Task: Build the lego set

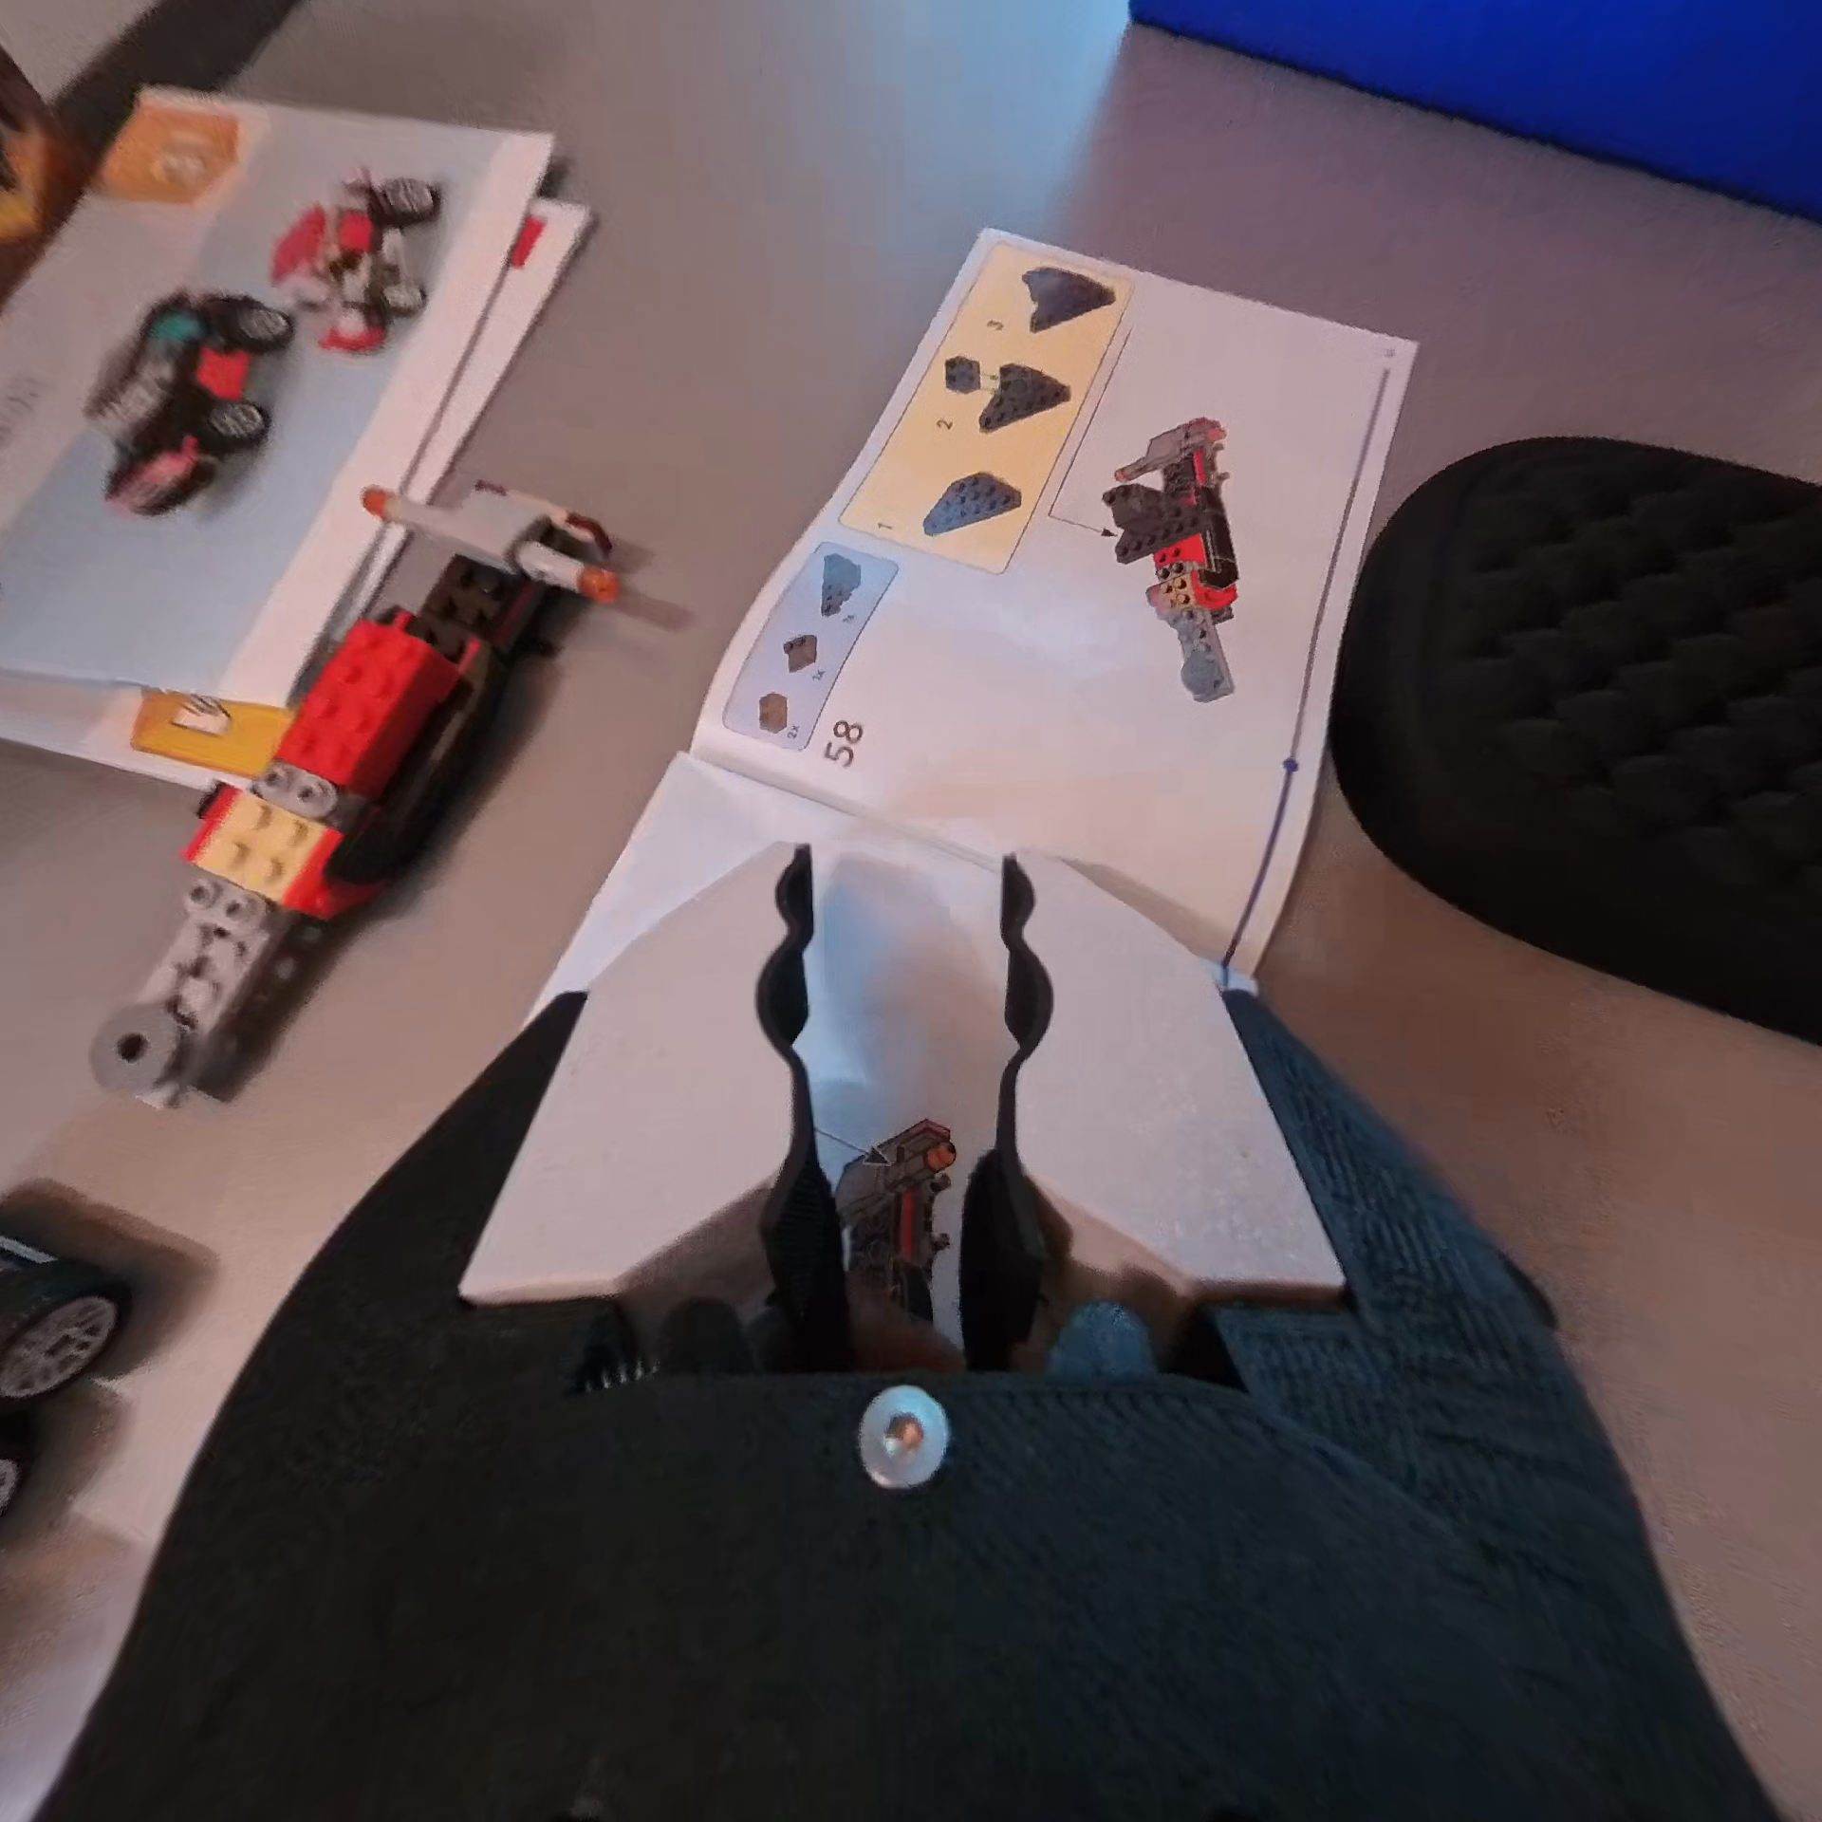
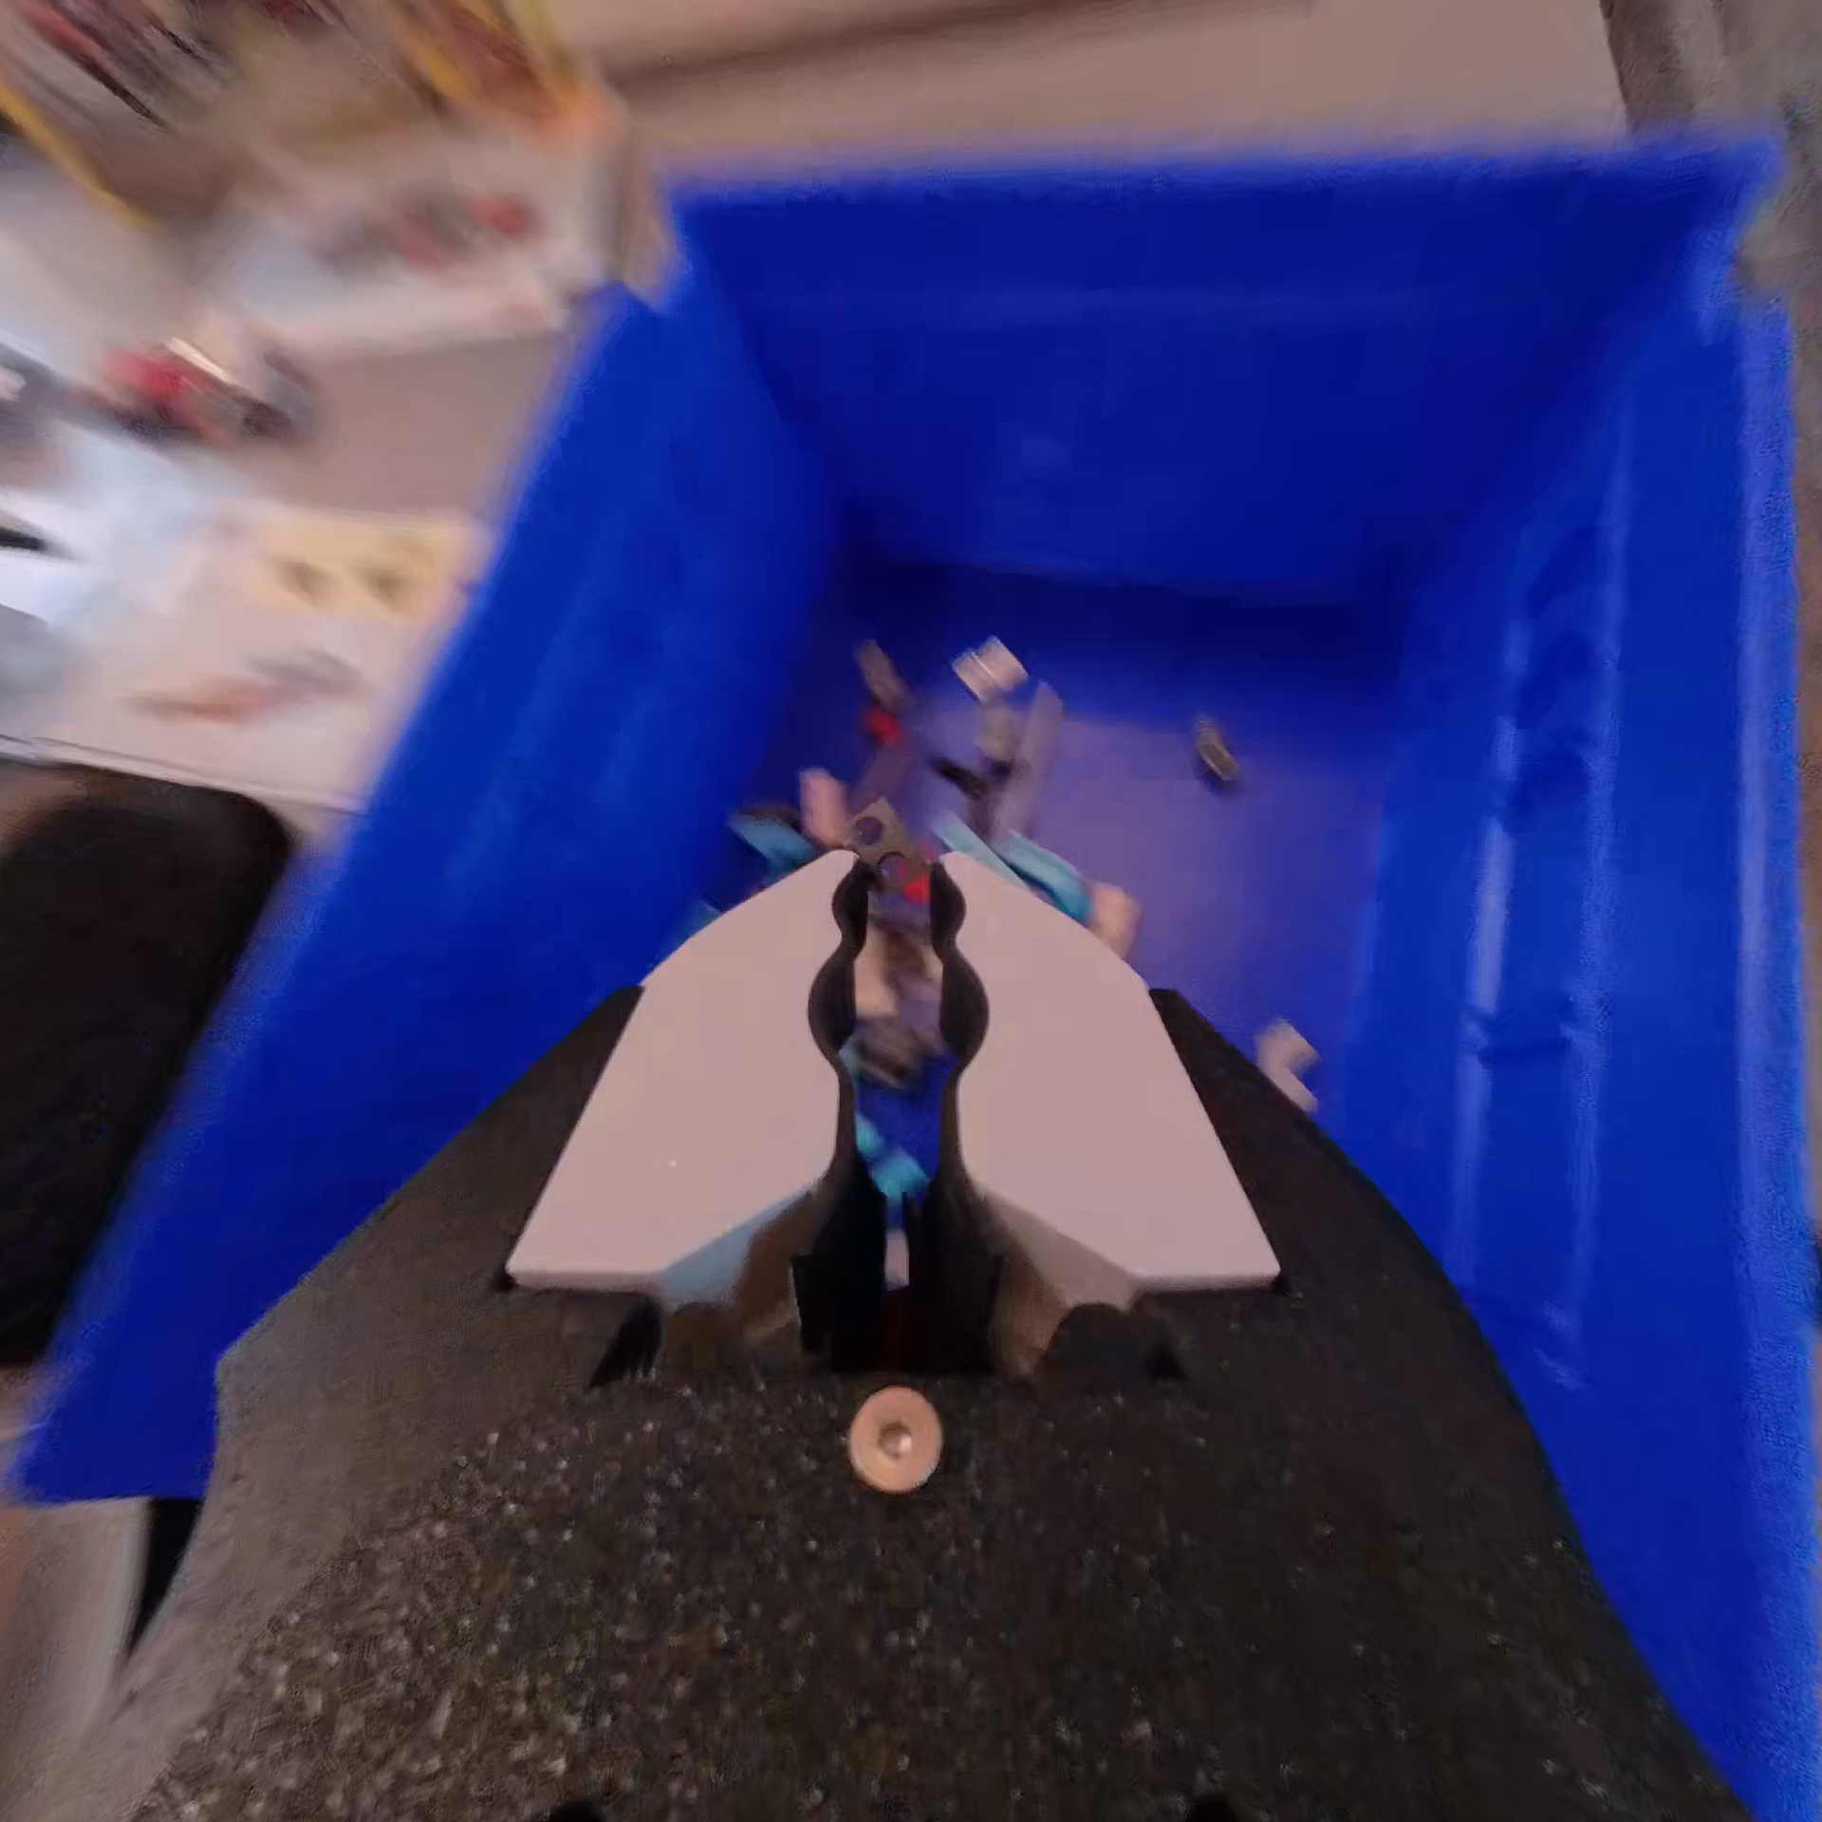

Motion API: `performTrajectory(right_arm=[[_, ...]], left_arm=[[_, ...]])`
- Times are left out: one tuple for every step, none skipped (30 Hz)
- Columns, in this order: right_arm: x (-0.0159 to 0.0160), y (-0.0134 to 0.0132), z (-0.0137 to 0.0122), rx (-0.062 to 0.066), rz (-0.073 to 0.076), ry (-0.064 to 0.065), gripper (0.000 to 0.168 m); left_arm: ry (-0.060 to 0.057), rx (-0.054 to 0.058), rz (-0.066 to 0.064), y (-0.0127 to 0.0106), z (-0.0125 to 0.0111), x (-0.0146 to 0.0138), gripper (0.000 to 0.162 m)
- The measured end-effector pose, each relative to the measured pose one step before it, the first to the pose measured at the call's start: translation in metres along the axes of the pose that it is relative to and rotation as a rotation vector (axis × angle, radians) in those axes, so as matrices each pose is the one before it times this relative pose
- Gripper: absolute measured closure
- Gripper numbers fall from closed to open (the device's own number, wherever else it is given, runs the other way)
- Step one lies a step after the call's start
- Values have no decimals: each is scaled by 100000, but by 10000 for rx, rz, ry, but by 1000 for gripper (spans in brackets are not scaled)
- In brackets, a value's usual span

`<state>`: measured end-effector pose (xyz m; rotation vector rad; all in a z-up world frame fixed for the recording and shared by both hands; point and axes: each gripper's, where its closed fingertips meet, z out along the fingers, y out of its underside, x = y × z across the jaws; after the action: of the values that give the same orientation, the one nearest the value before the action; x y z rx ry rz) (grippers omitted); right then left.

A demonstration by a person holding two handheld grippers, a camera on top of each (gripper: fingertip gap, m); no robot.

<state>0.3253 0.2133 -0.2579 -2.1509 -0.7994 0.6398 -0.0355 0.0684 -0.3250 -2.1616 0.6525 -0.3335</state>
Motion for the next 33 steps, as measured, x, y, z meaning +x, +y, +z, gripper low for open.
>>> performTrajectory(right_arm=[[-1974,-1796,-450,906,24,-825,157],[-2236,-1727,-206,767,-52,-854,156],[-2340,-1646,80,632,-92,-823,156],[-2389,-1491,428,492,-114,-795,156],[-2545,-1198,780,278,-153,-870,156],[-2480,-904,1153,110,-174,-856,156],[-2172,-499,1480,-108,-168,-711,156],[-1892,-72,1740,-319,-200,-620,156],[-1578,379,1902,-561,-211,-517,156],[-1287,717,1981,-753,-259,-431,156],[-1054,895,1983,-844,-260,-412,156],[-831,950,1897,-875,-254,-412,156],[-588,893,1729,-814,-190,-395,156],[-329,771,1469,-735,-75,-348,156],[-195,552,1217,-588,7,-330,156],[-200,408,961,-474,9,-355,156],[-41,243,728,-346,38,-269,156],[127,215,508,-306,71,-159,156],[202,174,346,-236,102,-120,156],[138,114,260,-188,156,-138,156],[-2,63,179,-139,92,-168,156],[-75,-4,114,-91,41,-157,156],[-78,-15,92,-83,35,-119,156],[-110,-1,92,-95,15,-107,156],[-124,42,128,-109,-7,-101,156],[-106,51,147,-111,-25,-83,156],[-95,53,157,-97,-37,-75,156],[-6,59,130,-84,-16,-26,156],[47,27,73,-51,-10,9,156],[2,-27,35,-1,-4,-25,156],[-9,-28,15,19,5,-23,156],[73,-8,-40,9,-20,49,156],[25,-50,-75,58,-45,11,156]], left_arm=[[-244,460,606,-788,-332,73,123],[-194,587,616,-1063,-399,207,122],[-132,687,583,-1276,-443,338,121],[-82,793,523,-1497,-441,361,121],[-15,911,451,-1688,-427,439,120],[122,1017,407,-1836,-413,649,120],[150,1052,334,-1967,-360,653,120],[198,1000,283,-1986,-256,708,120],[218,836,262,-1752,-18,602,120],[226,659,242,-1544,-17,550,120],[257,476,206,-1239,52,532,121],[297,293,152,-868,110,548,122],[271,115,181,-480,43,508,123],[223,-60,321,-94,72,472,124],[184,-257,510,235,78,462,127],[123,-377,626,421,113,407,129],[66,-474,640,538,167,324,130],[35,-501,588,540,184,299,131],[92,-329,453,305,173,325,131],[134,-179,259,124,161,316,132],[139,-166,185,157,164,310,133],[98,-253,271,314,139,281,135],[93,-336,366,432,139,295,135],[52,-319,356,409,160,261,136],[50,-211,282,238,165,246,137],[94,-130,237,83,165,300,137],[60,-138,263,64,150,258,138],[1,-195,328,113,120,155,139],[57,-203,323,140,92,213,141],[71,-173,221,124,74,201,145],[-11,-108,67,91,57,46,151],[-43,-34,-122,39,18,-38,152],[7,71,-373,-8,-27,-67,152]])
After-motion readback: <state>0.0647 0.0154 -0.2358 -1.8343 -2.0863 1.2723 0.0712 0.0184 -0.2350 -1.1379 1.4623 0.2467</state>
